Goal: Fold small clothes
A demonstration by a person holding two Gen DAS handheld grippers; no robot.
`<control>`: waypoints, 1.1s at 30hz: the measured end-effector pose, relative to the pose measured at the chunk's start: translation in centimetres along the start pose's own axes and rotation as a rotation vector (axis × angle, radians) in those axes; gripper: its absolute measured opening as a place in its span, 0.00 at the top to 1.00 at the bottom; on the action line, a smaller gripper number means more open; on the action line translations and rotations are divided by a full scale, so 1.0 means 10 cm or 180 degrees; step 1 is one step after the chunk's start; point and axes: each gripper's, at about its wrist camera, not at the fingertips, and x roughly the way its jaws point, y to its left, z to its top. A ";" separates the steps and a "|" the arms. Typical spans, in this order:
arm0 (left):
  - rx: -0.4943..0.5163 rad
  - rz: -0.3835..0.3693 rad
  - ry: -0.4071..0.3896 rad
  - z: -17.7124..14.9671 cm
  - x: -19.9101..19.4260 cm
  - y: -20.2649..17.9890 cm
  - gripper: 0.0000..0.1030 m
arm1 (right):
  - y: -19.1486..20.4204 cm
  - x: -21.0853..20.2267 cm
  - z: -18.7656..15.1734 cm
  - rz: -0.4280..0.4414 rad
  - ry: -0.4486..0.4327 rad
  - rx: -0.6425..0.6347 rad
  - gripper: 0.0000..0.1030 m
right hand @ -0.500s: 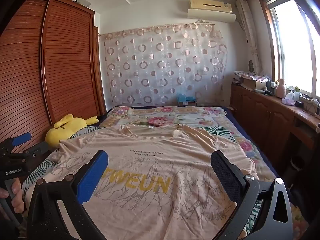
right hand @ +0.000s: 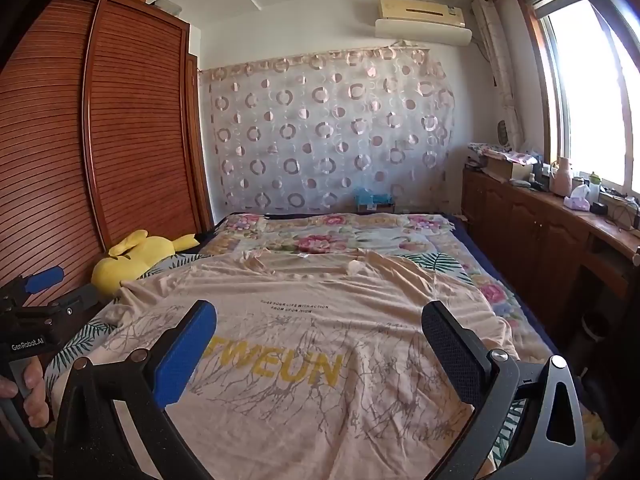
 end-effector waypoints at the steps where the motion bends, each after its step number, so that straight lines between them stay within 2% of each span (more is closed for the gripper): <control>1: -0.0008 -0.0003 0.0002 0.02 0.00 0.00 0.00 | 0.00 0.00 0.00 -0.0002 -0.0003 -0.0002 0.00; 33: -0.0031 0.0007 0.0007 0.00 -0.04 0.03 0.00 | 0.02 0.02 -0.02 0.0019 -0.0021 0.0006 0.00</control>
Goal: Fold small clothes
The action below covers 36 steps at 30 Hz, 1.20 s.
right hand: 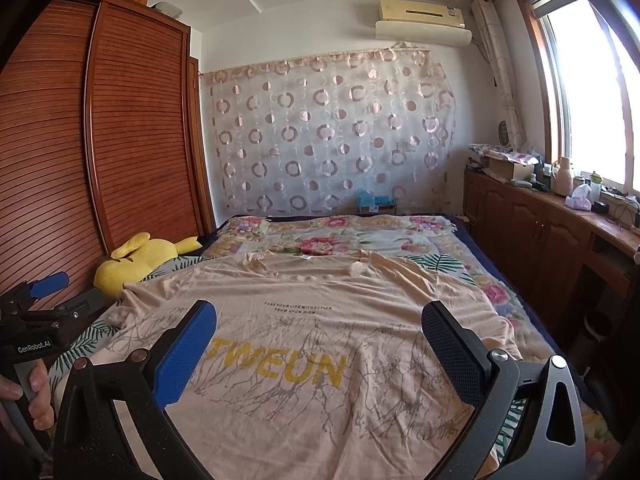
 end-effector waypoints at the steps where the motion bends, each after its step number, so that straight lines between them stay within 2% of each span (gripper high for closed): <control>1: -0.0005 -0.0003 -0.0003 0.00 0.00 0.00 0.00 | 0.00 0.00 0.00 0.0000 -0.0003 0.0000 0.00; 36: -0.0013 -0.0008 0.0001 0.00 0.01 0.00 0.00 | 0.01 0.05 0.02 0.0031 -0.0007 -0.0005 0.00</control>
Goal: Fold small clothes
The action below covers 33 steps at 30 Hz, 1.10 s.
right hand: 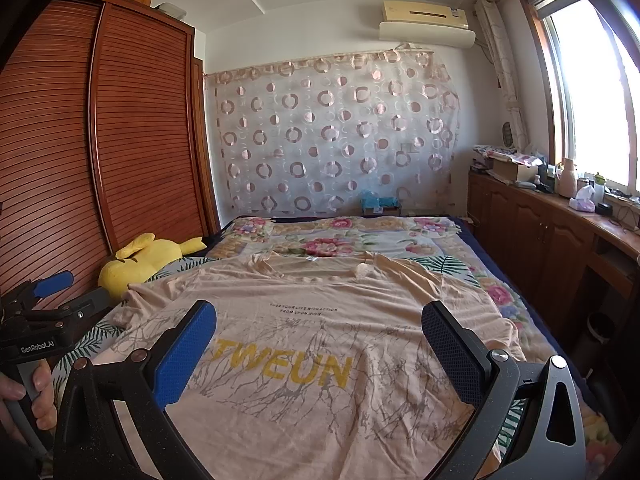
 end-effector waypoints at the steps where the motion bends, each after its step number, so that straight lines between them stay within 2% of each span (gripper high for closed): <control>1: -0.0001 0.0002 0.0002 0.00 0.00 0.00 0.00 | 0.00 0.00 0.00 0.0004 0.0000 0.0001 0.00; 9: -0.0001 -0.0004 0.0002 -0.01 0.00 0.00 0.00 | -0.02 0.05 -0.01 0.0043 0.0012 0.0004 0.00; 16: -0.0039 0.0002 -0.0025 -0.07 0.03 0.03 0.00 | -0.02 0.16 -0.05 0.0138 0.0137 -0.0009 0.00; 20: -0.0006 0.0084 0.0052 -0.14 0.11 0.09 0.00 | -0.01 0.26 -0.08 0.0194 0.0235 -0.0021 0.00; 24: -0.0016 0.0029 0.0219 -0.22 0.22 0.25 0.00 | 0.01 0.39 -0.09 0.0256 0.0342 -0.0073 0.00; 28: 0.0008 0.0115 0.0343 -0.26 0.32 0.42 0.00 | 0.04 0.45 -0.09 0.0315 0.0417 -0.0131 0.00; 33: 0.0009 0.0158 0.0417 -0.30 0.38 0.62 0.00 | 0.06 0.52 -0.08 0.0407 0.0516 -0.0196 0.00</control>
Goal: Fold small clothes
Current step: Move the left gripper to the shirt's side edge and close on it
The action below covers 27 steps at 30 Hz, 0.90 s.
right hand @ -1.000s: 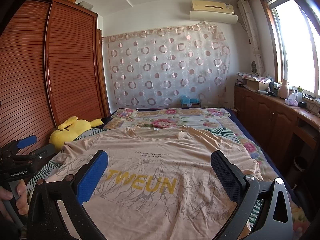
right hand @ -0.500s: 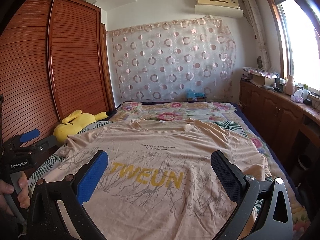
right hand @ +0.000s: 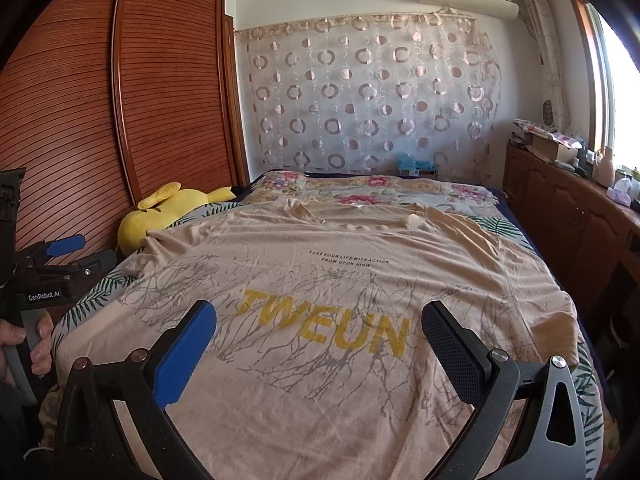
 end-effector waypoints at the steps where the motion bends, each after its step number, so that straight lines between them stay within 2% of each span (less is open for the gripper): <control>1: -0.0001 0.0010 0.0011 0.00 0.02 0.06 0.00 | 0.00 0.01 0.00 0.0023 0.0029 -0.0021 0.00; 10: 0.0000 0.0233 0.0162 -0.04 0.23 0.55 0.00 | 0.03 0.18 0.06 0.0183 0.0192 -0.0241 0.00; 17: -0.0103 0.0134 0.0350 -0.05 0.43 0.93 0.01 | 0.09 0.22 0.08 0.0488 0.0378 -0.0482 0.02; 22: -0.0118 -0.0108 0.0588 -0.02 0.69 1.05 0.18 | 0.06 0.14 0.09 0.0587 0.0449 -0.0584 0.02; 25: -0.0123 -0.0143 0.0685 0.05 0.89 1.10 0.26 | -0.01 0.14 0.12 0.0640 0.0464 -0.0548 0.02; 27: -0.0141 -0.0148 0.0735 0.09 1.00 1.13 0.28 | -0.04 0.14 0.15 0.0698 0.0477 -0.0515 0.02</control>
